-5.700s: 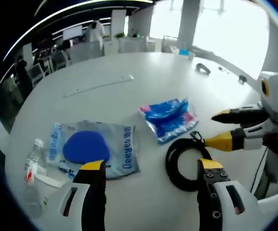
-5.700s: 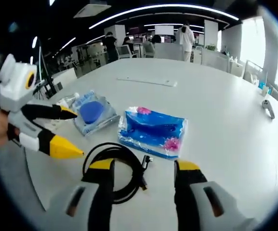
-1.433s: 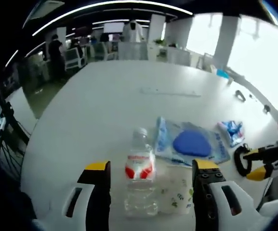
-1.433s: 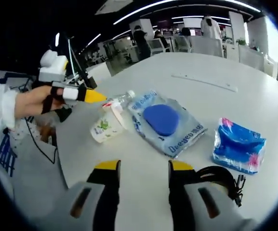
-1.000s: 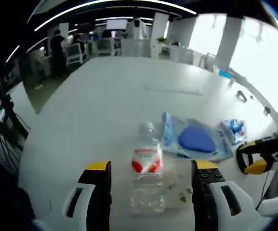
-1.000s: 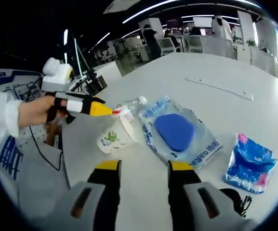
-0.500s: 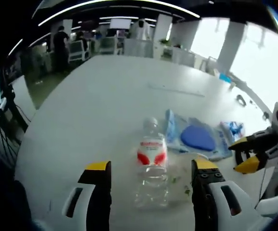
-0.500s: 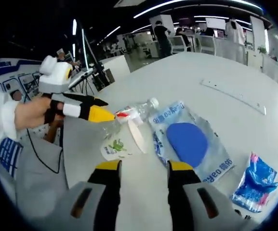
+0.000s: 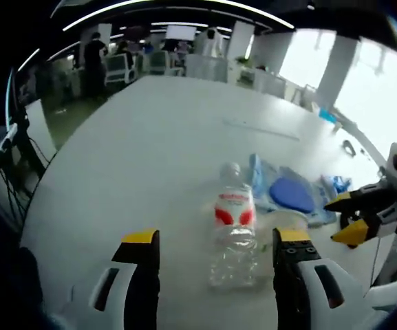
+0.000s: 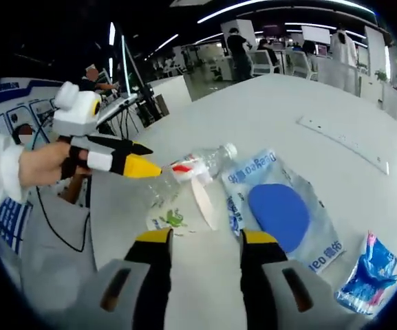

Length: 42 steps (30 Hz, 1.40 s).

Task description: Arrange the tabletop items into an orderly group along one side of the table until the central work area is clear of visible clutter.

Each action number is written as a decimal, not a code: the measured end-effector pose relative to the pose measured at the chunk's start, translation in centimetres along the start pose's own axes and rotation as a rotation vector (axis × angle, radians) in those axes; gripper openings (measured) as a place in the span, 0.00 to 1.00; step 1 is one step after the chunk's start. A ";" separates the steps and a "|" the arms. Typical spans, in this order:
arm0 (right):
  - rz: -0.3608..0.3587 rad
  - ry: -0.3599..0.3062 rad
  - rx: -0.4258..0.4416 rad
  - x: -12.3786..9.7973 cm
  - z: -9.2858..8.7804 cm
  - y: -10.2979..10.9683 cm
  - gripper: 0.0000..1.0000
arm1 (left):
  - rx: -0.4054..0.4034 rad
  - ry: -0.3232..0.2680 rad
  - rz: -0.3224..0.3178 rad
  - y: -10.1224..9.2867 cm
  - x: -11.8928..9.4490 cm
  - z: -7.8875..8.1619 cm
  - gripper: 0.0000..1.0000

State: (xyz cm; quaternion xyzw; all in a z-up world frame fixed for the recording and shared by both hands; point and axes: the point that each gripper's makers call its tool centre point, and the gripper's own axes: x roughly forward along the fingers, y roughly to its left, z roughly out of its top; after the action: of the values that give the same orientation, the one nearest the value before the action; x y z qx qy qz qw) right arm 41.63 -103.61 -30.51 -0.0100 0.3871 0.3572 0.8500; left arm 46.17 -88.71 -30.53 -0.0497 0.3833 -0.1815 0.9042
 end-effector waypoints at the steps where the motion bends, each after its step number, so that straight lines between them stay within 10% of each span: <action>1: -0.003 0.001 0.001 0.1 0.0 0.0 0.37 | -0.002 0.000 0.002 0.1 0.0 0.0 0.62; 25: 0.291 -0.046 -0.016 2.6 3.6 2.0 0.37 | -0.059 0.006 0.030 1.9 -0.7 -1.3 0.61; 42: 0.333 0.018 0.013 3.9 2.6 2.5 0.23 | -0.053 0.012 0.038 2.8 -0.5 -1.5 0.61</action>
State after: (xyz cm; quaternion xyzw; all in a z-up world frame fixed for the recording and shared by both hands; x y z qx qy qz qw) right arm 43.48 -98.65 -30.65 0.0565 0.3934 0.4904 0.7756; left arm 45.64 -85.87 -31.89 -0.0652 0.3944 -0.1546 0.9035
